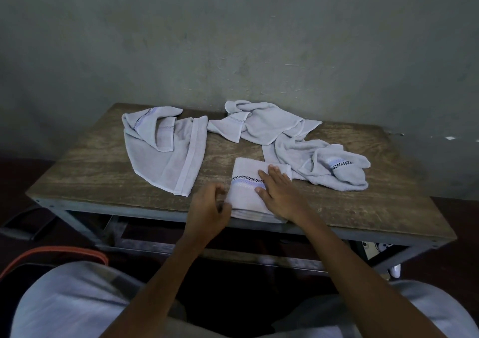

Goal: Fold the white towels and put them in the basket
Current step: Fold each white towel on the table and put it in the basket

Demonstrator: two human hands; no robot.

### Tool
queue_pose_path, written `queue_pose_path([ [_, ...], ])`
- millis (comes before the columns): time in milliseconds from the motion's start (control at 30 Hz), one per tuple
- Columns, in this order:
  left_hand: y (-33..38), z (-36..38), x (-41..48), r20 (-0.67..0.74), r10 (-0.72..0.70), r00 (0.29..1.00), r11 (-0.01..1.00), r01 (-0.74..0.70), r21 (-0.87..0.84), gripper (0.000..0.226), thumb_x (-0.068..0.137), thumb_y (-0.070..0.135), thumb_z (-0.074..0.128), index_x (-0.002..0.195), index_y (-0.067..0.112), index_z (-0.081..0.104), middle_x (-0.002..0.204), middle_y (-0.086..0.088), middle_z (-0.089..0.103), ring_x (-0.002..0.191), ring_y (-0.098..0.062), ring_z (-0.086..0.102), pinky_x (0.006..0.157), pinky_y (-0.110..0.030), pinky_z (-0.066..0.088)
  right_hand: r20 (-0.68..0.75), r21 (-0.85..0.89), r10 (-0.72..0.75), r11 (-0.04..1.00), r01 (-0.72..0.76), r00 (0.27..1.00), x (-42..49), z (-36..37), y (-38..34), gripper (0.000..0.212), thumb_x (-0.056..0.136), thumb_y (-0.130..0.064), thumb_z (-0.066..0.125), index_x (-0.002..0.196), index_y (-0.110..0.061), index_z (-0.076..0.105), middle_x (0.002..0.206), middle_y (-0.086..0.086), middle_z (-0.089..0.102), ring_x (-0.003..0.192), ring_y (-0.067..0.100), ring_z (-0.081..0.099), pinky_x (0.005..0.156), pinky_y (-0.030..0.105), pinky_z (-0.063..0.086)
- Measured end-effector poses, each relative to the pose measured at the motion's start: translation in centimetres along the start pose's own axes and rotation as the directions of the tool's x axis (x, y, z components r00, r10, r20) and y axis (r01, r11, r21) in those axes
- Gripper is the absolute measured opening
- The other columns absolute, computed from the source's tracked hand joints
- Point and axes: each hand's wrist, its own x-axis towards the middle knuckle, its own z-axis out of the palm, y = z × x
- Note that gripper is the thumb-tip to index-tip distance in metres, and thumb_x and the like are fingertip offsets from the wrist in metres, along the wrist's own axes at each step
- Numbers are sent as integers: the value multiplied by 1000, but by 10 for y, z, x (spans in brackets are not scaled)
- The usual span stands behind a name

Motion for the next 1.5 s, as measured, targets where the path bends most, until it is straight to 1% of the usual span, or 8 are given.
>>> queue_pose_path([
  [167,10,12,76,411,268,871,885,-391,253,58,85,38,29,139,23,41,148,1,38,138,-16,30,111,-42,24,-221,-105,25,993,-49,975,-25,-4,0,72,86,-58,15,139,-15,40,148,11,37,140,25,30,112,43,22],
  [267,4,18,96,667,153,729,767,-513,385,63,85,46,13,145,34,29,156,6,21,144,-15,16,113,-43,14,-45,-174,-18,985,10,999,-31,-3,0,85,77,-65,0,146,-22,28,155,2,25,144,19,18,115,47,13],
  [500,-25,-16,58,426,299,854,658,-508,556,58,85,58,30,126,26,55,107,-8,56,99,-29,54,80,-37,42,183,-269,-123,948,170,975,23,-36,-9,49,97,-39,41,143,-43,25,160,-4,3,146,21,-7,111,57,-9],
  [667,-28,-15,12,95,319,943,806,-323,495,49,76,52,51,107,17,67,84,-10,59,70,-29,60,62,-33,45,-107,-358,-210,920,159,972,43,-41,-29,42,89,-21,54,130,-28,50,149,2,33,142,22,18,112,48,-1],
  [767,-13,-11,2,-32,11,999,953,-1,302,59,72,55,60,115,14,57,101,-6,56,85,-23,58,71,-36,52,-382,-260,-269,949,177,884,20,-24,-49,27,89,-22,50,114,-17,60,127,4,56,124,25,46,105,43,21],
  [933,-7,-8,-12,-51,-342,938,940,341,-20,43,71,49,74,97,19,57,80,7,55,67,-5,52,57,-18,43,9,-181,-115,977,114,993,-1,12,-54,58,99,-45,18,147,-13,22,157,11,16,146,22,10,116,41,11],
  [1133,-14,-16,-20,317,-373,872,659,490,-571,32,83,11,69,113,7,58,66,-5,58,36,-5,38,36,-18,31,24,-102,-142,984,144,990,14,14,-43,52,102,-40,21,150,-20,16,160,5,5,147,16,-1,119,38,1],
  [1500,-19,-23,-13,406,-249,879,881,380,-283,18,91,24,58,106,15,55,86,-8,72,39,-15,54,38,-22,38,9,-89,-125,988,126,992,19,14,-41,52,102,-40,22,150,-21,16,160,2,4,147,13,-3,119,36,1],
])
